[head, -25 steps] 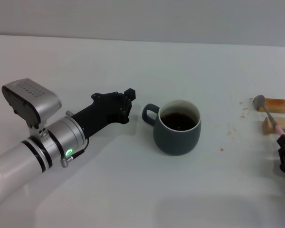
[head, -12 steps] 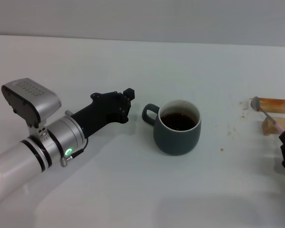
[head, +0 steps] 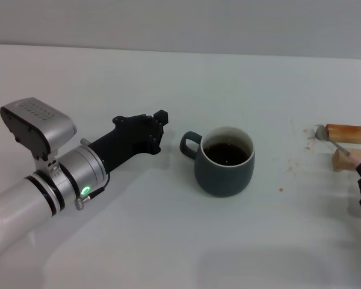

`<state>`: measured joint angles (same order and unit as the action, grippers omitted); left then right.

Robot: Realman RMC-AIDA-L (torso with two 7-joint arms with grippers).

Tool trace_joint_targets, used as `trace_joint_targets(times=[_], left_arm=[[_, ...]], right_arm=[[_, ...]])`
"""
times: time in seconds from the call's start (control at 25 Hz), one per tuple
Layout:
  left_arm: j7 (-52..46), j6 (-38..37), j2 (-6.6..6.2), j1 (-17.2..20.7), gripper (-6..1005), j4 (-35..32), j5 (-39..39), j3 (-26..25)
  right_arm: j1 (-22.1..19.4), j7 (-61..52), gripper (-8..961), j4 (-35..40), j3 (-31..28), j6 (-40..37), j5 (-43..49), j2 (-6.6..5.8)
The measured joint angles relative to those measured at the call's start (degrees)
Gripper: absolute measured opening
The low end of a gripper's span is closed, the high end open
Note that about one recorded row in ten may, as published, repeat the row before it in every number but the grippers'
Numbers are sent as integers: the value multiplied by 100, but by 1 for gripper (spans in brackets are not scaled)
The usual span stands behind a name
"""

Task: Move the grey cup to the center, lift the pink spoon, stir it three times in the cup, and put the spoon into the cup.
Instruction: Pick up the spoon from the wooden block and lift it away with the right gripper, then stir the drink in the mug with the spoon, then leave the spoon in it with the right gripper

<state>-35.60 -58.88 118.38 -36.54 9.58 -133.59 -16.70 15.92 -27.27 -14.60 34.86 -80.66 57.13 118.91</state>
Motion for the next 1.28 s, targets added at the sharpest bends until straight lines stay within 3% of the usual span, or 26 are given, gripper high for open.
trace_joint_targets(times=[1.28], left_arm=[[18, 58, 9, 21, 21, -53, -3, -214]], right_arm=[[7, -1247, 101, 1047, 39, -71, 530, -36]])
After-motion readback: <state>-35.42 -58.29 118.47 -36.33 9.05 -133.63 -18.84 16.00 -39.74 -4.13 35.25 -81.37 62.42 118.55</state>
